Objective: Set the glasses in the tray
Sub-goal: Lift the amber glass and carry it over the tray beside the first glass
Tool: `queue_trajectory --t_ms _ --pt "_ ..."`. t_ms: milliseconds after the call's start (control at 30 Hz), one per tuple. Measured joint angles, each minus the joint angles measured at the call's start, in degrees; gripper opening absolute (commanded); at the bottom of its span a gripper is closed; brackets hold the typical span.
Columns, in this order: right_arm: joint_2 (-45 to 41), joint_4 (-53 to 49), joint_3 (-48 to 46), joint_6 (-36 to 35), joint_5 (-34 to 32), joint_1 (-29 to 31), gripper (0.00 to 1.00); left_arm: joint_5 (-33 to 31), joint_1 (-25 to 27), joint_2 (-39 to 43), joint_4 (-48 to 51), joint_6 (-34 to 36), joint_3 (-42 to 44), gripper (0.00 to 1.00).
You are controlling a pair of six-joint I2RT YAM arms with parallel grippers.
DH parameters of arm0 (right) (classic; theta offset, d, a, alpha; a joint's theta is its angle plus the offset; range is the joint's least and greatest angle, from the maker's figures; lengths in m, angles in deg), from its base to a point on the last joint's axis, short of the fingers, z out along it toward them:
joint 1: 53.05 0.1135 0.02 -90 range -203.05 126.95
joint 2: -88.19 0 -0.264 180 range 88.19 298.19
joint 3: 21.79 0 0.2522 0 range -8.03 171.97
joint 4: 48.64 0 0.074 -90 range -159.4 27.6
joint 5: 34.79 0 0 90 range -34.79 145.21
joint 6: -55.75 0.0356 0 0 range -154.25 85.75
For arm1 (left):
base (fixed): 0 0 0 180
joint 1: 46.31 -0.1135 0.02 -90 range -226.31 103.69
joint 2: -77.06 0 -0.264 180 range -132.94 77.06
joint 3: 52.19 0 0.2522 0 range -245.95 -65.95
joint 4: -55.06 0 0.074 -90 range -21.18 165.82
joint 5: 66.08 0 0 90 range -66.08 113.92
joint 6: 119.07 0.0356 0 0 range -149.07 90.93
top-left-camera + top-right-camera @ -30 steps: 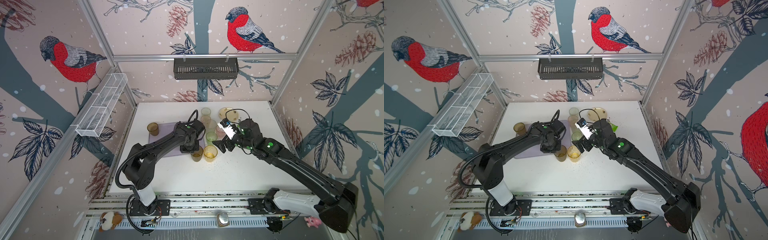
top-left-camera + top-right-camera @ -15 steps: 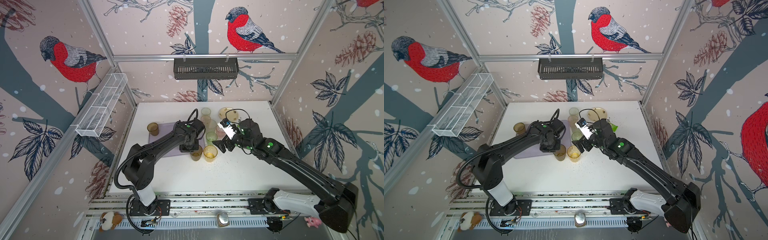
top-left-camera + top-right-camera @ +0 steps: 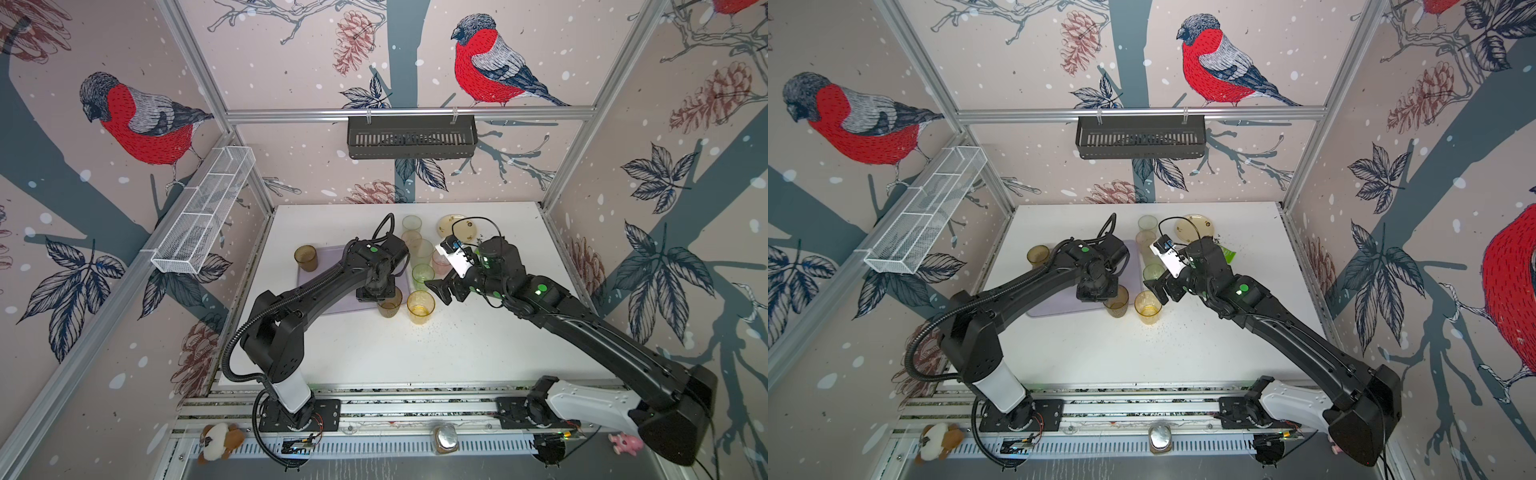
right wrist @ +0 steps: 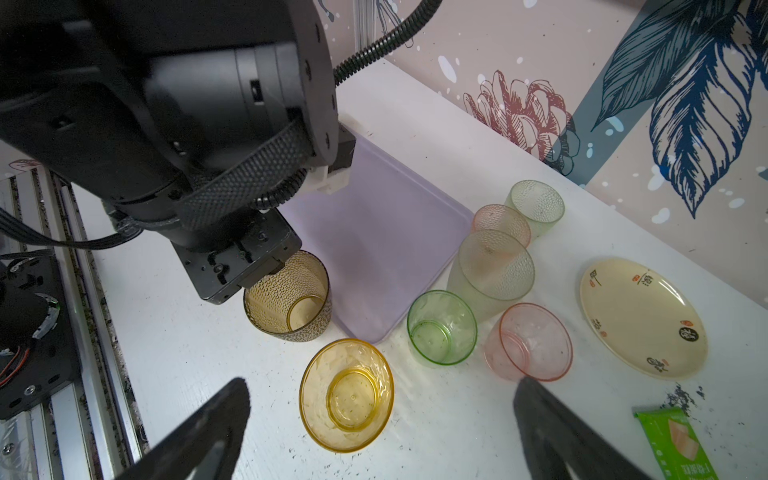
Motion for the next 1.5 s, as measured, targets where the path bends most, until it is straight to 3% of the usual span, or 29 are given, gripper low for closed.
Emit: queue_trajectory --t_ms 800,1500 --pt "1.25 0.2 2.27 -0.04 -0.98 0.61 0.99 -3.13 -8.55 5.64 2.54 1.51 -1.07 0.0" --pt "4.83 0.61 5.46 -0.04 -1.05 1.44 0.99 -2.38 -26.34 13.35 -0.68 5.49 6.78 0.0"
